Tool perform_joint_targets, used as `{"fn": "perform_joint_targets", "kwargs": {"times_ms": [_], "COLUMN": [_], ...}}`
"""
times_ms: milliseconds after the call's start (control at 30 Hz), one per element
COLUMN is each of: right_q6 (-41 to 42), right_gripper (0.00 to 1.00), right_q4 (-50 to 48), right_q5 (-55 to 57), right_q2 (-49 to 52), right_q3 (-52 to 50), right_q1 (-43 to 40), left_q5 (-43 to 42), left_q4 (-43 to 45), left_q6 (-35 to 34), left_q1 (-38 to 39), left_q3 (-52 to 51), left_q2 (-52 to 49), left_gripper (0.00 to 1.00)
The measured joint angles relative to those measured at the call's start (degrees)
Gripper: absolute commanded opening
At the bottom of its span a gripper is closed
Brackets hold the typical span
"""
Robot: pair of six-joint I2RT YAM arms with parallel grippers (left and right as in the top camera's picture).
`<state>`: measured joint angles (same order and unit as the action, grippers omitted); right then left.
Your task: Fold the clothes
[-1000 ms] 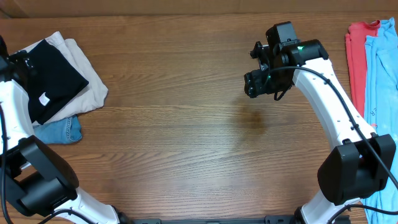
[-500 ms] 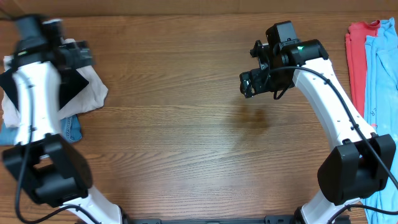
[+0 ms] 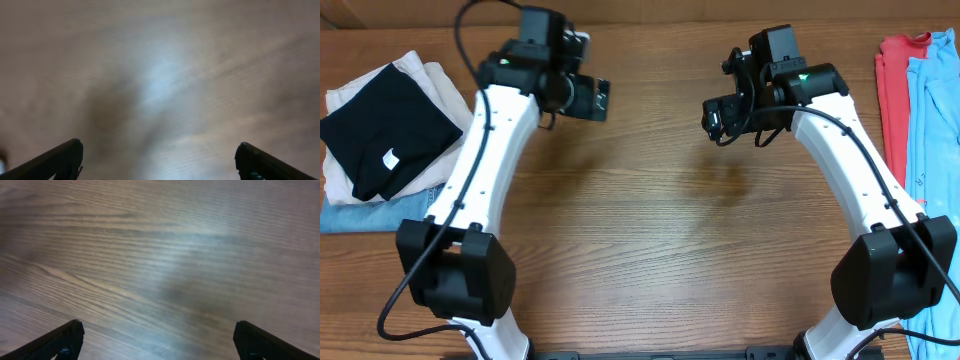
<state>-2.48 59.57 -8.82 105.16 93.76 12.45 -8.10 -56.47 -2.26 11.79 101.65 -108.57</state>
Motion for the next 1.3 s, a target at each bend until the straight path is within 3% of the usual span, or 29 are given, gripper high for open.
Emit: {"fn": "perform_joint_targets", "kwargs": {"times_ms": [267, 400, 500, 667, 1000, 1167, 1300], "right_q6": [7.02, 8.87, 9.88, 12.09, 12.96, 12.94, 12.98], "right_gripper": [1.0, 1.0, 1.0, 1.0, 1.0, 1.0, 1.0], "right_q4": [5.92, 9.22, 10.56, 6.91, -4.94, -2.49, 0.37], "right_q5": [0.09, 0.04, 0.13, 1.49, 5.2, 6.78, 7.3], "right_q2": [-2.36, -10.43, -16.09, -26.12, -57.2, -66.45, -67.38], "right_q3": [0.0, -0.02, -0.79, -10.21, -38.01, -41.66, -41.81], "right_q1": [-3.63, -3.93, -3.82, -3.82, -3.82, -3.82, -3.82], "left_q5": [0.42, 2.36, 3.1, 5.4, 11.74, 19.28, 22.1], "left_q4": [-15.08, -23.98, -25.73, -20.76, -1.03, 0.07, 0.17], "left_q6": [-4.94, -7.63, -8.57, -9.44, -11.15, -14.67, -15.82], "left_q1": [0.07, 0.24, 0.37, 2.45, 5.49, 5.49, 5.49], "left_q3": [0.42, 0.42, 0.17, -5.53, -34.16, -42.77, -44.98], "left_q2": [0.57, 5.01, 9.33, 19.47, 54.25, 66.36, 68.19], "left_gripper": [1.0, 1.0, 1.0, 1.0, 1.0, 1.0, 1.0]}}
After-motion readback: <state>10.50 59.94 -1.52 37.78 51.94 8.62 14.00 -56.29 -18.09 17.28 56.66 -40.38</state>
